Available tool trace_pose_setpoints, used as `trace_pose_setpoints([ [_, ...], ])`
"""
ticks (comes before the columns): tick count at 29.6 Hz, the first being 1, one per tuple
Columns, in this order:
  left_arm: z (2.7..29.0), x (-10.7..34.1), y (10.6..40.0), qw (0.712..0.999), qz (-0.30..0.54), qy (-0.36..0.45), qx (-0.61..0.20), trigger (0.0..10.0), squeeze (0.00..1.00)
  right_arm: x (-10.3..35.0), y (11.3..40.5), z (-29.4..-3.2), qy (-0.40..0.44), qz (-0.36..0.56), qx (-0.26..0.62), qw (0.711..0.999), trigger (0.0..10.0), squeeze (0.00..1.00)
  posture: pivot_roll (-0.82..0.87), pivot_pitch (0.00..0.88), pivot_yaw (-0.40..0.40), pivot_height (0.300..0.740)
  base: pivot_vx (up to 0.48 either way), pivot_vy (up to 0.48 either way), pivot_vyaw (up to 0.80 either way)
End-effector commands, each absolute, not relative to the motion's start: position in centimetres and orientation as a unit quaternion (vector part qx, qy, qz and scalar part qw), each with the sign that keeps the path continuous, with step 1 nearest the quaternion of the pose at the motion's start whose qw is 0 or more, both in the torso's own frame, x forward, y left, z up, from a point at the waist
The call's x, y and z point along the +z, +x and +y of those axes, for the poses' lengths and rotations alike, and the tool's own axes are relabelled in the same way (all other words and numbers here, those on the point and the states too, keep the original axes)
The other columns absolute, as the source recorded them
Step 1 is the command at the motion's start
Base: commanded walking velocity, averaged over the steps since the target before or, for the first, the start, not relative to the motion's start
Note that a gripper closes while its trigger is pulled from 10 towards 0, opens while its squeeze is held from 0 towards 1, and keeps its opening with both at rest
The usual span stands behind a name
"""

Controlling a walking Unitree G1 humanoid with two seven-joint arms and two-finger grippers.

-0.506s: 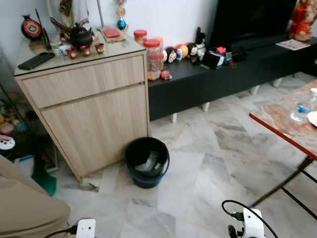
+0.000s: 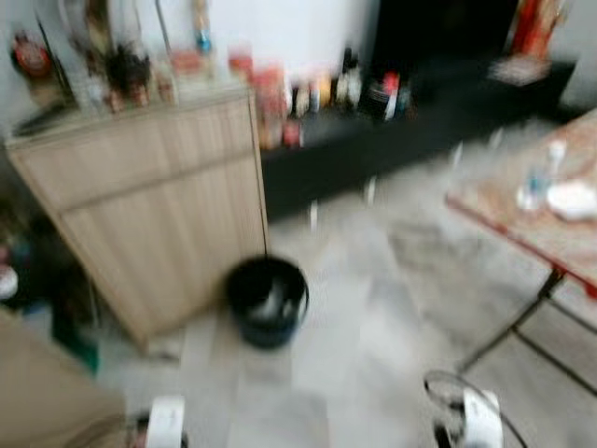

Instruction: Picking trash to rubbish bin

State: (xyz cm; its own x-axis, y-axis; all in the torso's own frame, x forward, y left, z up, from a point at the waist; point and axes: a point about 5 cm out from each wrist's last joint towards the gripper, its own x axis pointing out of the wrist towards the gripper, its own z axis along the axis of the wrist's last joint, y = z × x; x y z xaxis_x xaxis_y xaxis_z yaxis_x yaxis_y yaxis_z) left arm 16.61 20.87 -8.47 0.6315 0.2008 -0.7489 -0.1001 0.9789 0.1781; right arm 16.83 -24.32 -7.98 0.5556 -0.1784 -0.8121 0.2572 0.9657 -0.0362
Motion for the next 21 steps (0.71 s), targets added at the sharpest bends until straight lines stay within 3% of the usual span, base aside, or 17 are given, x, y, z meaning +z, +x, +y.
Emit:
trace_pose_setpoints([
  [1,21.1,-8.4,16.7,0.900,0.424,0.065,0.078,10.0,0.00,-8.1,16.8,-23.9,0.054,0.447,-0.124,0.884,10.0,0.00,-0.01,0.022,0.022,0.740,0.000,0.000,0.00],
  [7,21.5,-8.4,16.6,0.899,0.425,0.073,0.074,10.0,0.00,-8.2,17.1,-22.8,0.060,0.440,-0.114,0.889,10.0,0.00,0.02,0.021,0.034,0.740,0.000,0.000,0.00],
  [21,25.8,-6.9,17.3,0.901,0.409,0.110,0.095,10.0,0.00,-8.3,18.1,-18.9,0.088,0.423,-0.090,0.897,10.0,0.00,0.06,0.020,0.138,0.740,0.000,0.000,-0.78],
])
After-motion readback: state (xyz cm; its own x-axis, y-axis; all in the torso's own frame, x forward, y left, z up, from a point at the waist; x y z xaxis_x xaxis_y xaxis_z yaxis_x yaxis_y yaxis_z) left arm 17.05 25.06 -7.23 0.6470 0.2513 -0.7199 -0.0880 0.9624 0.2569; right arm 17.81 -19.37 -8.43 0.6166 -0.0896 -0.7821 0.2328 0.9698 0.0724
